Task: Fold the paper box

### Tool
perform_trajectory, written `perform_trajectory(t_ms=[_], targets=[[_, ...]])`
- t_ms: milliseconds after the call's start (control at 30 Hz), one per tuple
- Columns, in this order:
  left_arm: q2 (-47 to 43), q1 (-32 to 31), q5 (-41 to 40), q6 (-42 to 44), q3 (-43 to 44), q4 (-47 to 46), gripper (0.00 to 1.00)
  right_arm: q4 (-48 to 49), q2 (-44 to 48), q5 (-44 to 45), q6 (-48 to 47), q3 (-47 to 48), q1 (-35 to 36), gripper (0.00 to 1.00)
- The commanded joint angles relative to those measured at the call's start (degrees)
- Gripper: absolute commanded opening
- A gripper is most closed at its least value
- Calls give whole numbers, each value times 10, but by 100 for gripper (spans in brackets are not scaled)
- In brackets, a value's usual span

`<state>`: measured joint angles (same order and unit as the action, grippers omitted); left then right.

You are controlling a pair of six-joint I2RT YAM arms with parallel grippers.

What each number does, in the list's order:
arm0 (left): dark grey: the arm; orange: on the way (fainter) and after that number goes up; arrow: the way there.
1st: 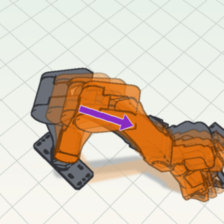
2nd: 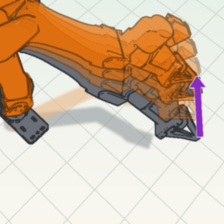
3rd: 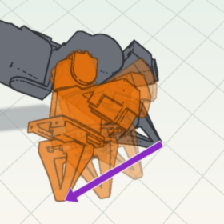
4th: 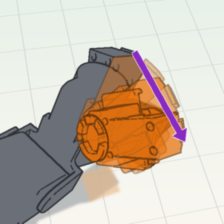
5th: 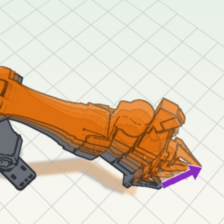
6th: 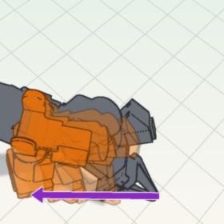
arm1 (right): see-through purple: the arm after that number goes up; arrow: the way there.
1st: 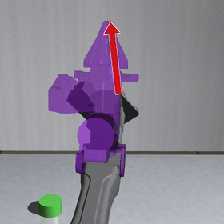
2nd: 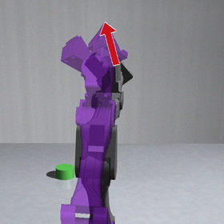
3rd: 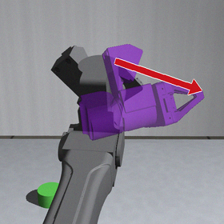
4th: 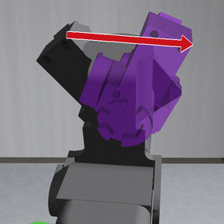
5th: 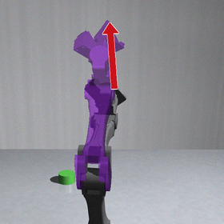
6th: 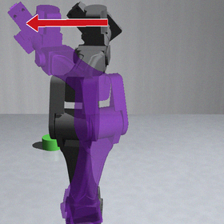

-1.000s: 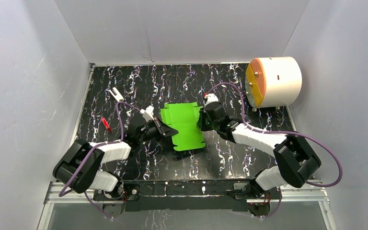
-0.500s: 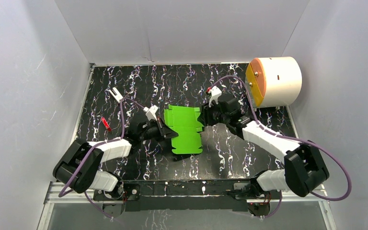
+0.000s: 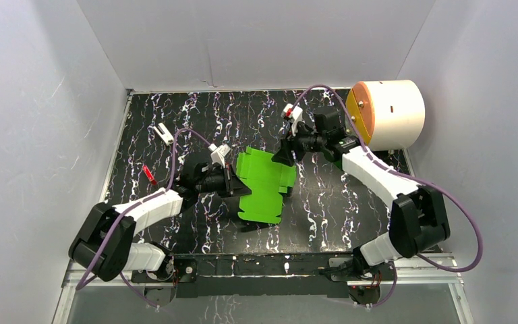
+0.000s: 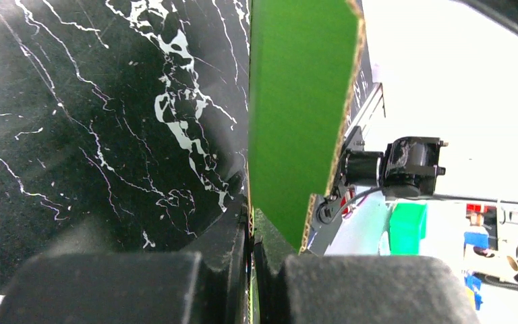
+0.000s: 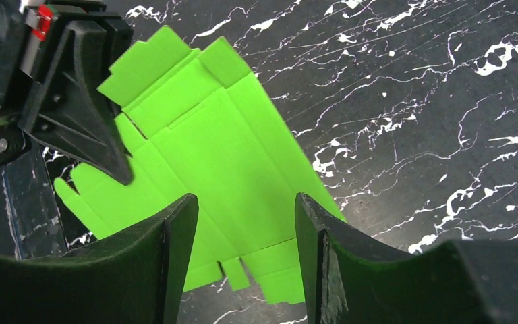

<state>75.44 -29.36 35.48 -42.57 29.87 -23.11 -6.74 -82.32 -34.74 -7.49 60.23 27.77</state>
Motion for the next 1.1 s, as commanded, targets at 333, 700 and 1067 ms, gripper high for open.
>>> perform_trajectory(t_ms=[333,700,1067], targets=[[-52,4,87,76,42,75,0,-100,-110,-187,-167,138,-46,67],[-68,3,114,89,41,69,0,-166,-155,-259,-233,170,-46,60],[-69,3,108,88,40,64,0,-234,-179,-286,-274,200,-45,29]])
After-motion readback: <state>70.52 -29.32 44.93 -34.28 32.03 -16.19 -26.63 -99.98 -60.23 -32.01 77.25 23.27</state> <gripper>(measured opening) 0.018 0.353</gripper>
